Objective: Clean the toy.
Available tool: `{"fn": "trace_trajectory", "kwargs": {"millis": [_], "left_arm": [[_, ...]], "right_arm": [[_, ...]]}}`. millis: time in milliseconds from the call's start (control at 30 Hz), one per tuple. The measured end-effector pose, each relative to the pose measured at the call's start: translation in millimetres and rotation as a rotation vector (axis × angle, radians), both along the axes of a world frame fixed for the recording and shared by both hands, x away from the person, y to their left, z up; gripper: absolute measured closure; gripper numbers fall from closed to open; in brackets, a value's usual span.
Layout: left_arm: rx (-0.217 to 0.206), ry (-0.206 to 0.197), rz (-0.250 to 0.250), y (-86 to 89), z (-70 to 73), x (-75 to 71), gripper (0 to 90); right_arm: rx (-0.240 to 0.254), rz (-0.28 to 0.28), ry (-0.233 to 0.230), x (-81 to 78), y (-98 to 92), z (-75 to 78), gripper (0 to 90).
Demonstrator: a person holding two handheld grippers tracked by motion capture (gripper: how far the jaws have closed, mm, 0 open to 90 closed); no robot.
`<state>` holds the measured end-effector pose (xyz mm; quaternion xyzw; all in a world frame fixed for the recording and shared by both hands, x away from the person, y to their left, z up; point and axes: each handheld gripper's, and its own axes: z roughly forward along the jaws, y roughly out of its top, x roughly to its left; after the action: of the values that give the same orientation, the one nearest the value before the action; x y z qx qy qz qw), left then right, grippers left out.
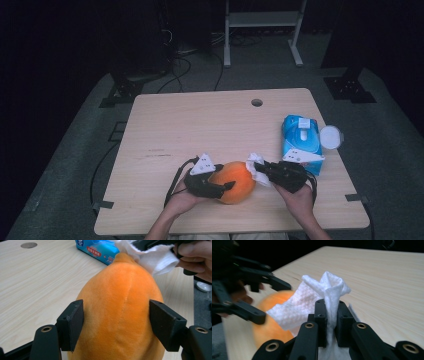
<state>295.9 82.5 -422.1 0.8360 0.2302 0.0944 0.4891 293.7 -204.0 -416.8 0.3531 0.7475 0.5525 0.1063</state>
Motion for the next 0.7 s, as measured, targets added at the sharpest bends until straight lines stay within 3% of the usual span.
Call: {"fn": "trace_trajectory", "kwargs": {"millis": [100,300,433,500,633,700], "left_arm": [[0.004,-0.008,-0.017,-3.0,-0.6,-2.1,30.6],[0.017,-0.016,-0.037,-6.2,-0.6,-4.8,31.3],[0.020,-0.025,-0.059,-10.0,-1.3,-8.3,31.2],[0.017,-0.025,-0.066,-10.4,-0.5,-8.2,29.8],[-0.022,0.036,-0.038,-7.2,4.5,-2.4,18.2],[-0.013,0.110,-0.001,-7.9,1.0,2.8,12.3]], "right_arm": [[-0.018,0.041,-0.043,-4.4,10.0,6.4,80.5],[-0.011,-0.011,0.017,6.5,-4.2,-3.3,80.5],[0.008,0.044,-0.026,0.6,2.7,7.2,80.4],[-0.031,0.050,-0.032,0.5,6.7,6.1,80.4],[-0.010,0.053,0.027,5.4,0.5,-2.3,80.4],[-0.017,0.069,0.024,3.5,2.1,-0.7,80.4]]}}
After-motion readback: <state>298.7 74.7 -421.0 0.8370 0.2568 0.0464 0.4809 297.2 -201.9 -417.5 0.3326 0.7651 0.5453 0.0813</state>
